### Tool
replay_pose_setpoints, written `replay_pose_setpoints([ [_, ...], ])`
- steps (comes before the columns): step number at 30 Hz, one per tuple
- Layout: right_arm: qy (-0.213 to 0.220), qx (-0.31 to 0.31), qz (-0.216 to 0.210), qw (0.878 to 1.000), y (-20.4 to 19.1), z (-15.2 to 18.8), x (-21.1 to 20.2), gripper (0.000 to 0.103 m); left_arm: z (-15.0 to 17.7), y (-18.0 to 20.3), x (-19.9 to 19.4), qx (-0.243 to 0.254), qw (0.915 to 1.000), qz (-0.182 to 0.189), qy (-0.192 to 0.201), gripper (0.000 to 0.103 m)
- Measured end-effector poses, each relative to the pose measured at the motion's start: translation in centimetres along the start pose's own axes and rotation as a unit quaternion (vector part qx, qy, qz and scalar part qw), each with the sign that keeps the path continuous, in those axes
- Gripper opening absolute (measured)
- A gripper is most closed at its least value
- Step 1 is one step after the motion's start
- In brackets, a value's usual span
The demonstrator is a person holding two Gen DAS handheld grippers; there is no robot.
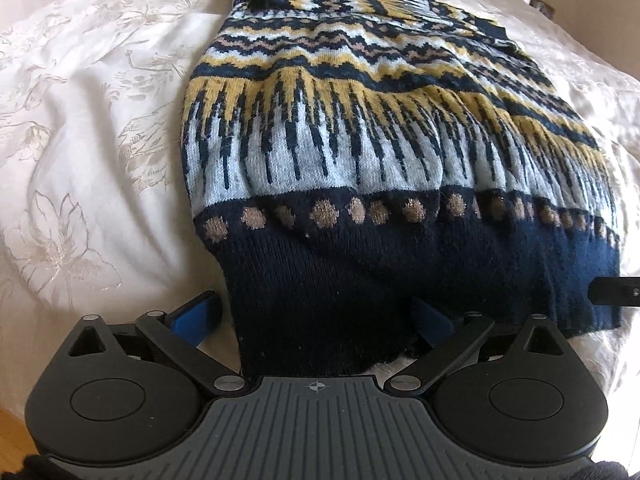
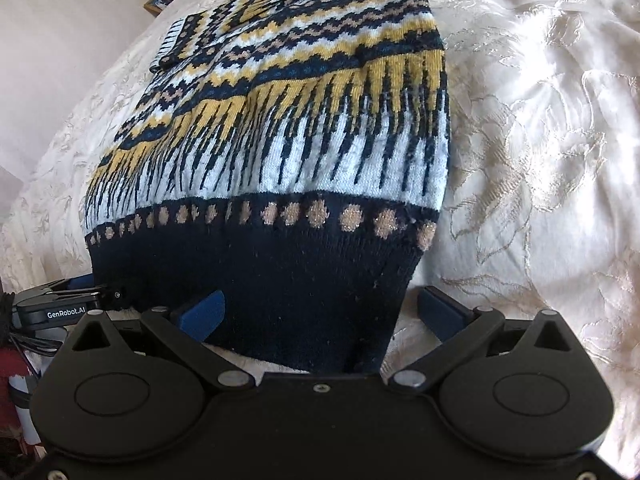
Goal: Fold small clothes
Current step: 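Close both tools on the navy ribbed hem of the sweater, then lift the hem with both tools and fold it toward the collar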
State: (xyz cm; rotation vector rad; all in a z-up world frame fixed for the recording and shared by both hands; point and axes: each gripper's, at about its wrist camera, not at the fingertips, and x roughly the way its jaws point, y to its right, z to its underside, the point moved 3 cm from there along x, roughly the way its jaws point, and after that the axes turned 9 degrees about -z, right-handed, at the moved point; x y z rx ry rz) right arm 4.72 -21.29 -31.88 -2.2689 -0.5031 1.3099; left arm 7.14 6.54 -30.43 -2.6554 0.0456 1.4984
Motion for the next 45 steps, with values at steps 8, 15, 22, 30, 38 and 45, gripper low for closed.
replay_pose_setpoints([
  [8, 0.026, -0.011, 0.003, 1.0, -0.3, 0.9, -0.1, 0.103, 0.4, -0.1, -0.1, 0.002, 0.9999, -0.002, 0.016, 0.1],
  [15, 0.027, 0.007, -0.003, 1.0, -0.2, 0.5, -0.2, 0.103, 0.4, -1.1, -1.4, -0.017, 0.9995, 0.007, 0.025, 0.053],
  [22, 0.017, 0.031, -0.016, 0.999, 0.5, 0.1, -1.2, 0.042, -0.4, -1.0, -2.4, -0.02, 0.9992, 0.025, 0.026, 0.017],
  [30, 0.066, 0.053, -0.057, 0.995, -0.9, -0.5, -4.6, 0.015, -1.9, -1.8, -5.3, -0.052, 0.9969, 0.031, 0.05, 0.012],
  [38, 0.127, 0.05, -0.092, 0.986, -3.7, -4.4, -8.4, 0.014, -6.0, -3.3, -9.1, -0.075, 0.9919, 0.059, 0.084, 0.011],
  [45, 0.171, 0.049, -0.096, 0.979, -5.4, -10.3, -9.7, 0.013, -11.9, -4.5, -10.5, -0.072, 0.9877, 0.077, 0.115, 0.011],
])
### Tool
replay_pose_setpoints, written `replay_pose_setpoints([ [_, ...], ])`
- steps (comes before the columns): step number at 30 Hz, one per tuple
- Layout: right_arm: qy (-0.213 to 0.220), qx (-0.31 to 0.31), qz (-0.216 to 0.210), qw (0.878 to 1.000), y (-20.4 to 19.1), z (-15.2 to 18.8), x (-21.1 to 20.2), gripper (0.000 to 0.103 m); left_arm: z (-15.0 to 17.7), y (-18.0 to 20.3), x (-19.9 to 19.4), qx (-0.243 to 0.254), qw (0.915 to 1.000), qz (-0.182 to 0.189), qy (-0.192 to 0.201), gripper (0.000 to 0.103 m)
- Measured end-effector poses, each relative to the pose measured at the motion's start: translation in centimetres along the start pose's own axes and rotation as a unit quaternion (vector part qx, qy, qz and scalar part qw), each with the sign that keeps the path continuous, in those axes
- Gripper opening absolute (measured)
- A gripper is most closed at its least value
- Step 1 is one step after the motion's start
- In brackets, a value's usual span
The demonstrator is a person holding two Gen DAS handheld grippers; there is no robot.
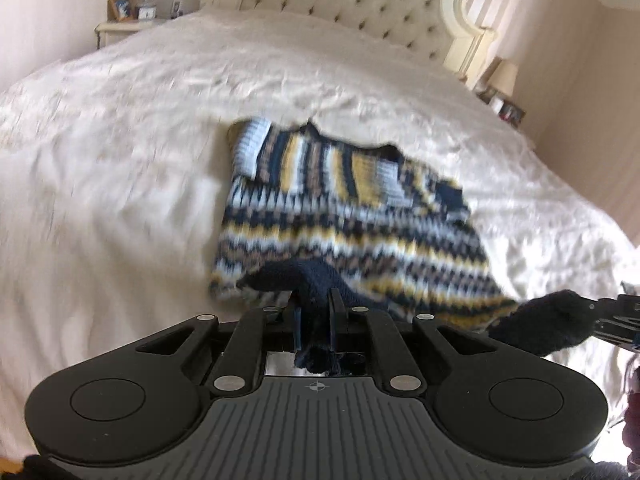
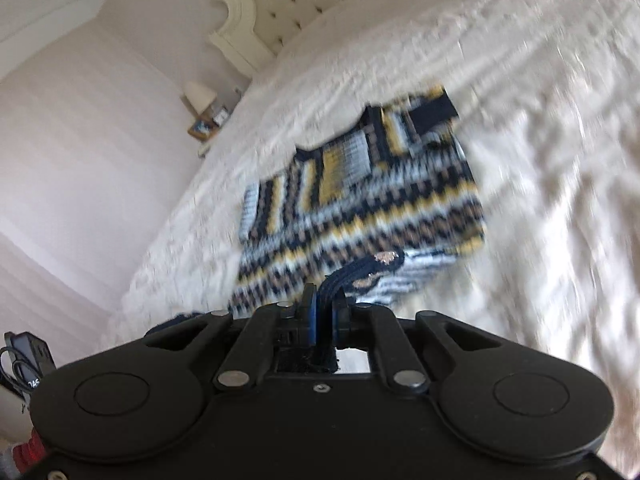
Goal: Fold small clothes
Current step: 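Lift the hem with both tools and fold it toward the collar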
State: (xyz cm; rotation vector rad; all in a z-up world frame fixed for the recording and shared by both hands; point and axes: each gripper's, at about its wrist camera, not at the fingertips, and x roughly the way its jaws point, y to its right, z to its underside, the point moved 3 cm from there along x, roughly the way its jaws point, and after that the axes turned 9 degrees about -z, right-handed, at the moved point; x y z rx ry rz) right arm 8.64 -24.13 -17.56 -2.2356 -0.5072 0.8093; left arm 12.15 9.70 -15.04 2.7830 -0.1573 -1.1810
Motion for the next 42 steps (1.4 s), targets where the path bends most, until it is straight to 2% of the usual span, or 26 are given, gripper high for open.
replay_pose_setpoints([
  [2, 0.01, 0.0, 0.002, 1.0, -0.3, -1.6, 0.6, 0.013, -1.8, -0.1, 0.3, -0.002, 0.9999, 0.005, 0.01, 0.01],
  [4, 0.021, 0.002, 0.005, 1.0, -0.6, -3.4, 1.5, 0.013, -3.8, -0.4, 1.0, -0.004, 0.9997, 0.011, 0.021, 0.005],
  [12, 0.045, -0.003, 0.032, 0.998, -0.6, -10.0, 5.9, 0.013, -9.5, -1.0, 6.7, -0.01, 0.9991, 0.035, 0.022, 0.005],
  [17, 0.048, 0.02, 0.053, 0.997, 0.7, -12.3, 8.9, 0.013, -11.9, -1.5, 10.6, -0.023, 0.9989, 0.042, 0.001, 0.005],
  [20, 0.053, 0.032, 0.064, 0.996, 1.3, -13.5, 10.4, 0.013, -13.4, -1.6, 12.3, -0.013, 0.999, 0.044, -0.005, 0.005],
  [27, 0.055, 0.04, 0.061, 0.996, 2.3, -16.9, 13.6, 0.013, -17.0, -1.4, 14.9, -0.013, 0.9993, 0.034, 0.009, 0.005],
  [30, 0.047, 0.04, 0.062, 0.996, 2.9, -18.6, 15.3, 0.013, -18.7, -1.2, 16.3, -0.028, 0.9991, 0.032, 0.006, 0.005],
  [33, 0.032, 0.051, 0.075, 0.995, 4.4, -19.9, 17.4, 0.013, -19.7, -0.7, 18.9, -0.019, 0.9994, 0.025, -0.011, 0.005],
  [42, -0.01, 0.08, 0.102, 0.992, 9.1, -21.6, 23.0, 0.014, -20.6, -0.7, 26.0, -0.011, 0.998, -0.007, -0.063, 0.006],
])
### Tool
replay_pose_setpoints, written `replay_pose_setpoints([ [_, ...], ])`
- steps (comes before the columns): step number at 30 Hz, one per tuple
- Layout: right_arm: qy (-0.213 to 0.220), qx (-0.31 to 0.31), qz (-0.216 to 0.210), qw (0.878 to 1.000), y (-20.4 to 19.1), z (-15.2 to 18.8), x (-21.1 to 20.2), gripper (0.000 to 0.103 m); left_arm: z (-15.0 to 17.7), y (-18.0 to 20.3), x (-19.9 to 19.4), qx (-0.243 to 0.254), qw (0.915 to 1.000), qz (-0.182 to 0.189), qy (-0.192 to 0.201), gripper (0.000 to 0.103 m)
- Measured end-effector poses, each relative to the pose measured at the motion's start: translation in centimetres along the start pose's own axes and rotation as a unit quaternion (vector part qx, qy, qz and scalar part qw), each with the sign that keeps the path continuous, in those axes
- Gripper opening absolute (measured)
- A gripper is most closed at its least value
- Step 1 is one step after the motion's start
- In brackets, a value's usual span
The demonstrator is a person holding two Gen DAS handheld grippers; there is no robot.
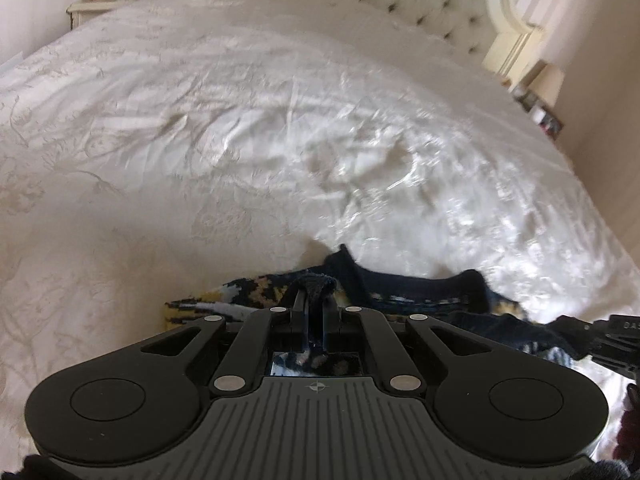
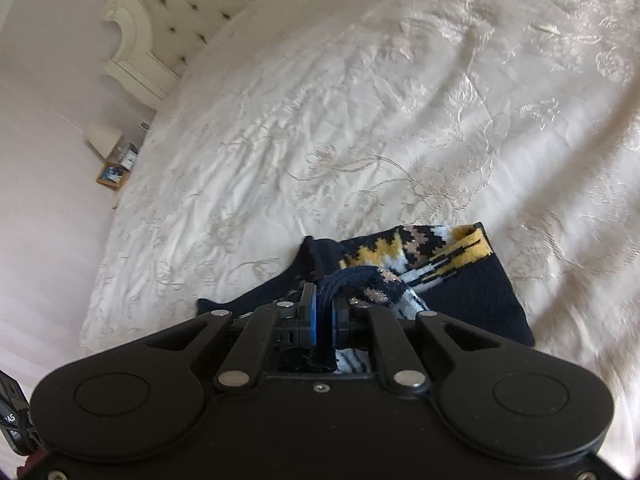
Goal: Fold small clothes
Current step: 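Lift the hem with both tools and fold it toward the collar, then open both tools to lay the hem on the sweater chest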
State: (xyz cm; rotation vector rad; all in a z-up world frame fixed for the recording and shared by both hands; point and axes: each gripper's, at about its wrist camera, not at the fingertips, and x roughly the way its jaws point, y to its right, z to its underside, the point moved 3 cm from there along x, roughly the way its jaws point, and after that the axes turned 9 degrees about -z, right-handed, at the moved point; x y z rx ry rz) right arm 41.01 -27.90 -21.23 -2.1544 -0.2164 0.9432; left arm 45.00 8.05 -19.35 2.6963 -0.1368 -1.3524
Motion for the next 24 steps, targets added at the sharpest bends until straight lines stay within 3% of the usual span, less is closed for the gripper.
replay_pose_setpoints([
  [5, -0.022, 0.019, 0.021, 0.999, 2.0, -0.4, 2.6, 0.022, -0.5, -0.5, 3.2, -0.011, 0.9995, 0.001, -0.031, 0.012],
  [7, -0.026, 0.023, 0.023, 0.999, 2.4, -0.5, 3.2, 0.023, -0.8, -0.8, 3.8, -0.02, 0.9991, 0.009, -0.035, 0.023],
  [10, -0.02, 0.019, 0.018, 0.999, 2.6, -0.8, 3.4, 0.051, -1.5, -1.0, 4.1, -0.025, 0.9994, 0.008, -0.023, 0.052],
  [12, 0.002, 0.014, 0.004, 1.0, 2.5, -1.3, 3.1, 0.072, -2.1, -1.3, 4.0, -0.03, 0.9994, 0.007, -0.015, 0.059],
  [18, 0.047, -0.016, -0.001, 0.999, 2.0, -3.4, 1.2, 0.073, -3.4, -2.2, 2.5, -0.021, 0.9997, -0.011, 0.006, 0.062],
  [24, 0.01, -0.083, 0.007, 0.996, 1.5, -2.4, 0.4, 0.073, -1.1, -1.5, 0.6, 0.041, 0.999, 0.002, -0.018, 0.068],
])
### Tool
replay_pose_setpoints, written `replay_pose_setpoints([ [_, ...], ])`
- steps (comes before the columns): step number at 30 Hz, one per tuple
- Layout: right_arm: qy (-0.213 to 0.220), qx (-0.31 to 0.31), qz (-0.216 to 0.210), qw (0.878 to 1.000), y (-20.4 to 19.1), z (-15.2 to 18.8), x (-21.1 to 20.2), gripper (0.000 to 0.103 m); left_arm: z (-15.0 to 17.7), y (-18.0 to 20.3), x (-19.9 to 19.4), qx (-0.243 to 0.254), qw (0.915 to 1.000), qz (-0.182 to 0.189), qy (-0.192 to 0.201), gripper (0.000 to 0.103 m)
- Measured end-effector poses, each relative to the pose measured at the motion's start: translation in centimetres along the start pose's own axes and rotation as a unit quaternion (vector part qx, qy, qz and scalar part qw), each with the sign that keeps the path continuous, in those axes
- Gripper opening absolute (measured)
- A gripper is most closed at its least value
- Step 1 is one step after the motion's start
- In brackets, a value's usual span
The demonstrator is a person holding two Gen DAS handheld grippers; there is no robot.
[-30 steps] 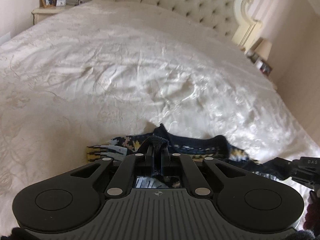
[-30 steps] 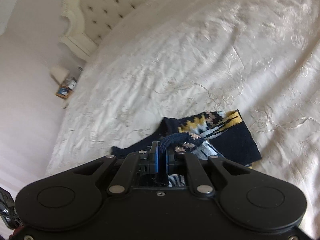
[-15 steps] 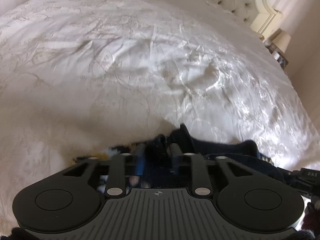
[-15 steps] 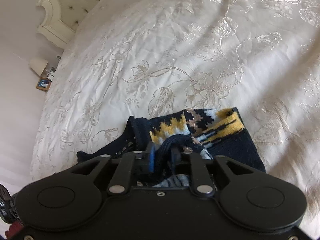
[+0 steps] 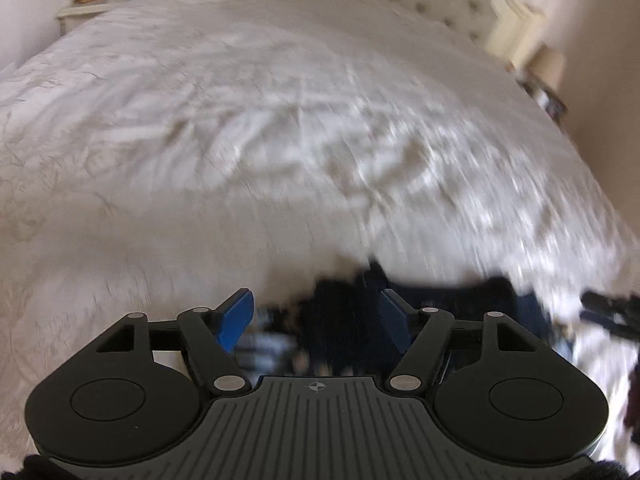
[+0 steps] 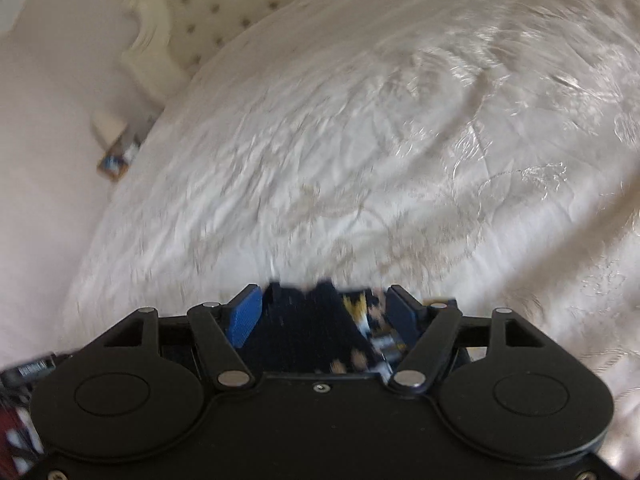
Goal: Fold small clothes
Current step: 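Open both tools to lay the hem on the sweater chest, then withdraw both open tools from the folded sweater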
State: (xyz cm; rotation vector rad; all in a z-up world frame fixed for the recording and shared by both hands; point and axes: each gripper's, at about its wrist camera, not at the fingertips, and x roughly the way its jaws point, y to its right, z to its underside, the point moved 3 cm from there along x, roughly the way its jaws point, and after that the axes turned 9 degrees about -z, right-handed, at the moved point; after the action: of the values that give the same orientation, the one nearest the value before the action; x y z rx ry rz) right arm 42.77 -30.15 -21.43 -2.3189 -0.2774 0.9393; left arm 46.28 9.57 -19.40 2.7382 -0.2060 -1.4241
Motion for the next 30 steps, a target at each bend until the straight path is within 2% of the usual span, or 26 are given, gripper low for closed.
replay_pose_setpoints([
  [3, -0.032, -0.035, 0.008, 0.999, -0.4, 1.4, 0.6, 0.072, 2.0, 0.7, 0.7, 0.026, 0.9994, 0.002, -0.024, 0.068],
  [8, -0.067, -0.082, 0.014, 0.994, -1.1, 2.6, 2.2, 0.072, 3.6, 1.0, 2.8, 0.027, 0.9982, 0.001, -0.052, 0.068],
  [11, -0.08, -0.097, 0.026, 0.992, -1.1, 2.6, 3.3, 0.064, 4.2, 0.5, 4.1, 0.02, 0.9977, -0.022, -0.061, 0.067],
  [13, -0.091, -0.101, 0.039, 0.99, -1.0, 2.5, 4.2, 0.058, 4.3, 0.0, 4.5, 0.008, 0.9978, -0.023, -0.062, 0.067],
  [16, -0.106, -0.108, 0.047, 0.987, -0.9, 2.3, 5.3, 0.054, 4.5, 0.1, 4.6, 0.011, 0.9979, -0.027, -0.057, 0.067],
  [17, -0.112, -0.114, 0.048, 0.986, -1.0, 2.3, 5.5, 0.049, 4.6, 0.2, 4.5, 0.014, 0.998, -0.029, -0.055, 0.067],
  [18, -0.117, -0.127, 0.052, 0.984, -1.2, 2.4, 5.7, 0.02, 4.7, 0.2, 4.5, 0.016, 0.998, -0.029, -0.054, 0.067],
  [19, -0.123, -0.146, 0.066, 0.979, -1.4, 2.4, 5.9, 0.014, 4.7, 0.3, 4.5, 0.016, 0.998, -0.029, -0.053, 0.067],
  [22, -0.13, -0.179, 0.092, 0.971, -1.8, 2.5, 6.5, 0.014, 4.6, 0.2, 4.6, 0.016, 0.9981, -0.028, -0.053, 0.067],
  [25, -0.129, -0.179, 0.108, 0.969, -1.7, 2.5, 7.0, 0.018, 4.2, 0.2, 4.2, 0.014, 0.998, -0.031, -0.053, 0.067],
  [26, -0.127, -0.173, 0.105, 0.971, -1.8, 2.4, 7.0, 0.025, 4.1, 0.3, 3.9, 0.012, 0.9981, -0.034, -0.05, 0.067],
  [30, -0.081, -0.151, 0.094, 0.981, -2.3, 1.7, 4.9, 0.04, 3.0, 0.9, 1.7, 0.028, 0.9972, -0.066, -0.019, 0.067],
])
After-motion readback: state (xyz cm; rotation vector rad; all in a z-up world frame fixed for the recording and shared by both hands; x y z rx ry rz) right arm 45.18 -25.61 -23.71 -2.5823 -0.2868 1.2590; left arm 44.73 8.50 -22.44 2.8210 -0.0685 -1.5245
